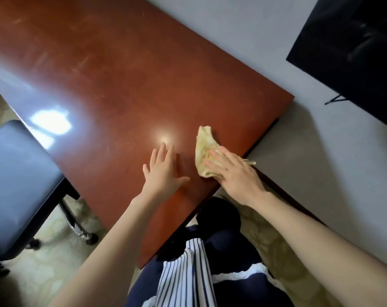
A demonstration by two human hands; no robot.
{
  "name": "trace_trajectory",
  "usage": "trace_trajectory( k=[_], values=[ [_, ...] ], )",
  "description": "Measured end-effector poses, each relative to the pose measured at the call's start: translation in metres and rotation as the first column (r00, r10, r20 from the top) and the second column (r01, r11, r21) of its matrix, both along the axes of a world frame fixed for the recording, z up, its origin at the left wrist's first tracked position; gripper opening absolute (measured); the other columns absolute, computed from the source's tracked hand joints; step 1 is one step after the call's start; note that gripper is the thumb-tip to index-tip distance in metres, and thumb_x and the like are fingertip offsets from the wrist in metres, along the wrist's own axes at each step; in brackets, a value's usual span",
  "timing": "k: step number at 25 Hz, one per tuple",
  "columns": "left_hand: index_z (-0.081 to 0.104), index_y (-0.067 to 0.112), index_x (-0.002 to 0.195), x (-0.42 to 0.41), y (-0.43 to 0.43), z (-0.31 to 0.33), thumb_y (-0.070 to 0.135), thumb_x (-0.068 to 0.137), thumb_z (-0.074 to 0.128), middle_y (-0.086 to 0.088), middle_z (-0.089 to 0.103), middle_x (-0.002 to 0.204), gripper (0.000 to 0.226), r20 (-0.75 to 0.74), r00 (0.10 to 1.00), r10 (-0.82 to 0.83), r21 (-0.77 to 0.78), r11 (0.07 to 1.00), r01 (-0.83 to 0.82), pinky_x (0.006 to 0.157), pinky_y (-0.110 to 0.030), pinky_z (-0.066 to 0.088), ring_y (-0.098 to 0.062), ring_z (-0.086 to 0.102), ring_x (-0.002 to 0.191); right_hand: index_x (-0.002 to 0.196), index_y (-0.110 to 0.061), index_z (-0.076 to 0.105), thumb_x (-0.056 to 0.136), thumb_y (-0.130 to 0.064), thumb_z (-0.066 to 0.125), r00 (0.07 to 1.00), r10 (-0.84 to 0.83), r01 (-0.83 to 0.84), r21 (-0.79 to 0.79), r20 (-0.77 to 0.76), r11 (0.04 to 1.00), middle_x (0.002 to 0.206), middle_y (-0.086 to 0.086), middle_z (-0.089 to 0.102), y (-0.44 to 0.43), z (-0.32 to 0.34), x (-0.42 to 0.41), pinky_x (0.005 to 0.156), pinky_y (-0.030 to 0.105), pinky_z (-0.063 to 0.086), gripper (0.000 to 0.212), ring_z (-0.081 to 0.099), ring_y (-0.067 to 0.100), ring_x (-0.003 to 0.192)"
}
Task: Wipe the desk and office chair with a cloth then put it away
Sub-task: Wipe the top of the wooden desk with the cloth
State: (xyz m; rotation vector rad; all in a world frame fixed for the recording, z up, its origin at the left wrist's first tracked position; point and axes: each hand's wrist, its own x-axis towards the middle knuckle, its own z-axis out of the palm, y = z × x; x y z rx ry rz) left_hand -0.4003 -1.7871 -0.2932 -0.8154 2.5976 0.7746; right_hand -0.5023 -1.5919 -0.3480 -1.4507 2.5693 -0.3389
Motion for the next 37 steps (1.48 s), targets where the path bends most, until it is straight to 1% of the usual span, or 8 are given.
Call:
trace_trajectory(
  k=[8,11,15,19,23,29,33,37],
  values=[
    [-0.020,0.026,0.148,-0.042,0.015,-0.008,0.061,0.056,0.080,-0.008,-0.032,0.153,0.140,0.241,0.968,0.065,-0.146,0.989,-0.030,0.109,-0.065,0.001,-0.036,-0.022,0.142,0.150,-0.038,0.014,0.101,-0.047,0.020,0.909,-0.413,0.395,0.205,0.051,0.895,0.160,-0.009,0.003,0.028,0.010,-0.162,0.117,0.039,0.010,0.050,-0.005,0.015,0.147],
    [-0.024,0.025,0.146,-0.038,0.012,-0.015,0.069,0.051,0.078,-0.011,-0.032,0.152,0.147,0.294,0.948,0.120,-0.160,0.984,-0.075,0.108,-0.067,0.004,-0.039,-0.021,0.142,0.151,-0.032,0.016,0.102,-0.042,0.021,0.855,-0.519,0.503,0.205,0.025,0.839,0.161,-0.002,0.005,0.021,0.014,-0.196,0.117,0.041,0.009,0.050,-0.001,0.020,0.147],
    [-0.027,0.024,0.145,-0.032,0.014,-0.021,0.073,0.049,0.076,-0.013,-0.033,0.151,0.149,0.337,0.932,0.135,-0.163,0.983,-0.083,0.108,-0.067,0.004,-0.041,-0.021,0.141,0.151,-0.028,0.021,0.102,-0.040,0.026,0.818,-0.574,0.565,0.155,0.023,0.811,0.160,0.003,0.007,-0.005,0.010,-0.174,0.117,0.037,-0.008,0.050,-0.004,0.024,0.147],
    [-0.027,0.017,0.145,-0.038,0.014,-0.021,0.075,0.049,0.073,-0.021,-0.029,0.151,0.150,0.388,0.916,0.100,-0.201,0.979,-0.022,0.108,-0.065,0.005,-0.048,-0.016,0.140,0.148,-0.033,0.028,0.100,-0.043,0.032,0.896,-0.439,0.432,0.103,0.060,0.896,0.159,-0.001,0.013,-0.029,0.009,-0.123,0.117,0.038,-0.006,0.049,0.000,0.023,0.147],
    [-0.026,0.013,0.145,-0.040,0.015,-0.018,0.076,0.051,0.071,-0.024,-0.025,0.151,0.150,0.416,0.906,0.083,-0.230,0.973,0.017,0.110,-0.063,0.006,-0.050,-0.011,0.140,0.139,-0.028,0.047,0.092,-0.031,0.055,0.991,-0.103,0.105,-0.023,0.089,0.994,0.152,0.003,0.035,-0.037,0.009,-0.064,0.117,0.038,0.005,0.048,0.021,0.027,0.144],
    [-0.028,0.014,0.144,-0.039,0.015,-0.018,0.081,0.051,0.066,-0.024,-0.025,0.152,0.148,0.441,0.895,0.065,-0.244,0.969,0.050,0.111,-0.062,0.007,-0.048,-0.010,0.141,0.127,-0.020,0.061,0.069,-0.009,0.076,0.972,0.226,-0.227,-0.014,-0.059,0.974,0.135,0.007,0.056,0.000,0.013,-0.079,0.109,0.046,0.031,0.060,0.051,0.029,0.126],
    [-0.029,0.016,0.144,-0.038,0.014,-0.019,0.083,0.050,0.064,-0.021,-0.025,0.153,0.148,0.438,0.897,0.067,-0.247,0.968,0.049,0.110,-0.063,0.007,-0.046,-0.010,0.142,0.134,-0.023,0.055,0.088,-0.014,0.061,0.986,-0.166,0.166,0.023,0.006,0.986,0.143,0.003,0.048,0.001,0.020,-0.139,0.104,0.050,0.037,0.047,0.041,0.028,0.131],
    [-0.029,0.016,0.144,-0.037,0.014,-0.020,0.083,0.050,0.064,-0.022,-0.023,0.153,0.148,0.433,0.899,0.068,-0.263,0.963,0.054,0.110,-0.062,0.006,-0.047,-0.009,0.142,0.144,-0.028,0.040,0.101,-0.036,0.038,0.863,-0.505,0.503,0.080,-0.002,0.860,0.154,0.001,0.031,-0.020,0.022,-0.196,0.111,0.046,0.026,0.044,0.026,0.025,0.138]
  ],
)
